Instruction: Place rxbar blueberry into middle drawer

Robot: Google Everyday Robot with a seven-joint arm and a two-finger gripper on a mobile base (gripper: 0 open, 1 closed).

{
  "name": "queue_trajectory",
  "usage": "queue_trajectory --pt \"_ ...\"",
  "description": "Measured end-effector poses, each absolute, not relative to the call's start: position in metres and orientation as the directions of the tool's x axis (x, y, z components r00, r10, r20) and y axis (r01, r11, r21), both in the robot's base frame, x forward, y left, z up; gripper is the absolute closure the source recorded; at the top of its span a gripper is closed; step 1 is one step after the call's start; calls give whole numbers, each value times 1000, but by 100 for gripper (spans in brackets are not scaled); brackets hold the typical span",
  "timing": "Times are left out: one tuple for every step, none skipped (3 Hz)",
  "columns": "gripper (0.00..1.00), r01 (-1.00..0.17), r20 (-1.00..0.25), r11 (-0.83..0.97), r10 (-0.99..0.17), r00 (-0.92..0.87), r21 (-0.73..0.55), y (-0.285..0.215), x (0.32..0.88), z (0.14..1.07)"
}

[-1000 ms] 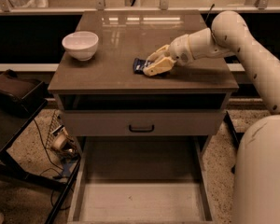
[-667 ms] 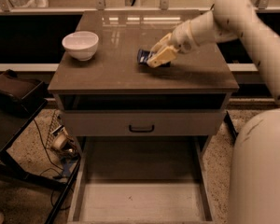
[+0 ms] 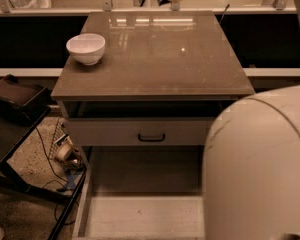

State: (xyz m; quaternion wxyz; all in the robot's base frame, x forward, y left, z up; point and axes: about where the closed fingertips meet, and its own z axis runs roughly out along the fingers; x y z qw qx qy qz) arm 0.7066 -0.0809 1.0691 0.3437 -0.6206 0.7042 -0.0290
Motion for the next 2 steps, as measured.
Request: queue_trajectory --pt "100 -808 -307 247 -948 -86 -535 -119 706 1094" --pt "100 -807 -312 244 -947 -79 -538 -115 708 1093"
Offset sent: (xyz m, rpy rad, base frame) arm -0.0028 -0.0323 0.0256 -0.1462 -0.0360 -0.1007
